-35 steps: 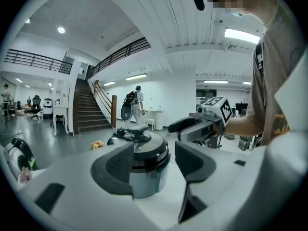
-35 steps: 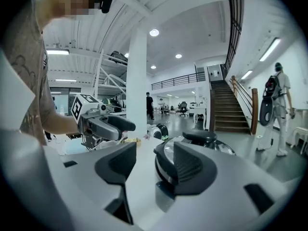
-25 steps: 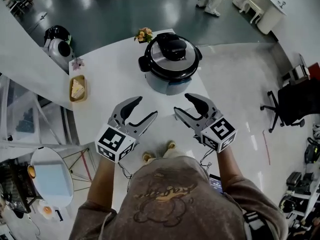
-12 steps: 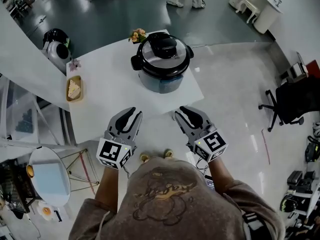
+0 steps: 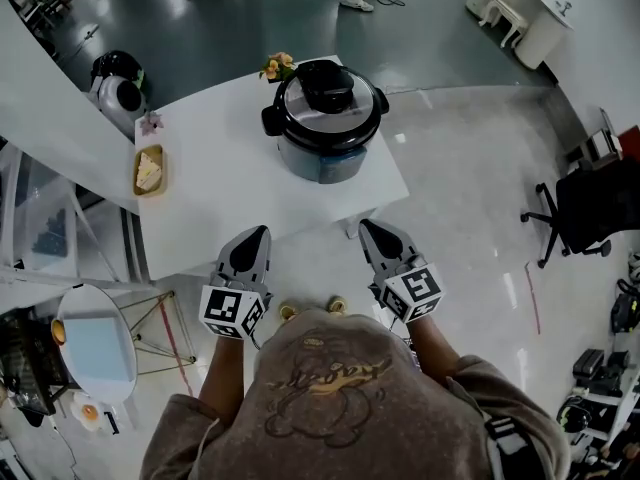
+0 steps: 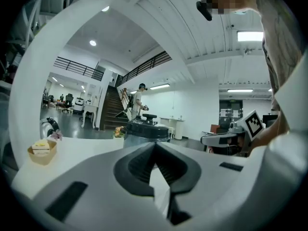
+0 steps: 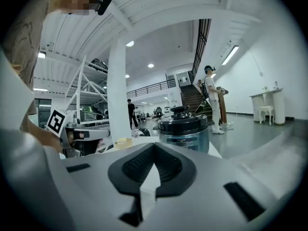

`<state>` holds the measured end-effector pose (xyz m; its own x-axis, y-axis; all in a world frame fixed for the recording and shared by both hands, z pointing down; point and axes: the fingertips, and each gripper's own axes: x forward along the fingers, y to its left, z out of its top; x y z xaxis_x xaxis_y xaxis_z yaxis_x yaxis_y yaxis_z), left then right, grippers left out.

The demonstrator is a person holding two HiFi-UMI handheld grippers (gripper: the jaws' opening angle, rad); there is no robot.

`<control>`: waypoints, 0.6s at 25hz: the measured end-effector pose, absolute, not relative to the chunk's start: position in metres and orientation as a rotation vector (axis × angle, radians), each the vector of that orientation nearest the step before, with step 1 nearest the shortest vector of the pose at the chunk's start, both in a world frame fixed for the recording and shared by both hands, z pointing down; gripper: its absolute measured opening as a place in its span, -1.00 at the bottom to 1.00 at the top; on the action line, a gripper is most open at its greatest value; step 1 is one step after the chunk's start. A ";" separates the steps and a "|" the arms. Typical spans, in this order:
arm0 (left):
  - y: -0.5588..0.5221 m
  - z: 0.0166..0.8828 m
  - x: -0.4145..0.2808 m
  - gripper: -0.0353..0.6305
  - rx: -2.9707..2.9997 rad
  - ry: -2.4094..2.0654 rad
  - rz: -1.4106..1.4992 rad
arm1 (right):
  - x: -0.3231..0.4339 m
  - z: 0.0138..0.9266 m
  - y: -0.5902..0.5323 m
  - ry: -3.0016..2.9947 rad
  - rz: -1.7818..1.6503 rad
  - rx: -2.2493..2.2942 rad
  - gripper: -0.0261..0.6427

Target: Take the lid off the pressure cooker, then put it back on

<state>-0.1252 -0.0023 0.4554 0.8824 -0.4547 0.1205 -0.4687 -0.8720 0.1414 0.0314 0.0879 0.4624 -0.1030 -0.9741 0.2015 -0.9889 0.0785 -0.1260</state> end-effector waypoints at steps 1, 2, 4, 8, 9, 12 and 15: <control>-0.003 0.456 -0.126 -0.88 2.880 -0.723 0.125 | 0.031 0.464 0.088 -2.261 0.360 2.053 -0.93; -0.004 0.456 -0.126 -0.88 2.874 -0.731 0.124 | 0.030 0.466 0.087 -2.264 0.362 2.043 -0.93; -0.006 0.456 -0.127 -0.88 2.863 -0.748 0.123 | 0.029 0.467 0.085 -2.273 0.363 2.025 -0.93; -0.009 0.455 -0.127 -0.88 2.844 -0.775 0.129 | 0.032 0.464 0.082 -2.282 0.340 2.010 -0.93; -0.009 0.454 -0.126 -0.88 2.840 -0.781 0.131 | 0.032 0.463 0.081 -2.285 0.333 2.005 -0.93; -0.011 0.454 -0.125 -0.88 2.824 -0.801 0.137 | 0.033 0.461 0.078 -2.294 0.323 1.987 -0.94; -0.014 0.452 -0.123 -0.88 2.808 -0.816 0.132 | 0.036 0.458 0.075 -2.295 0.307 1.974 -0.94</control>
<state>-0.1225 -0.0137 0.4519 0.8423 -0.5191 0.1452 -0.5383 -0.8234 0.1795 0.0356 0.0752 0.4584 -0.1553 -0.9663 0.2053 -0.9863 0.1399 -0.0874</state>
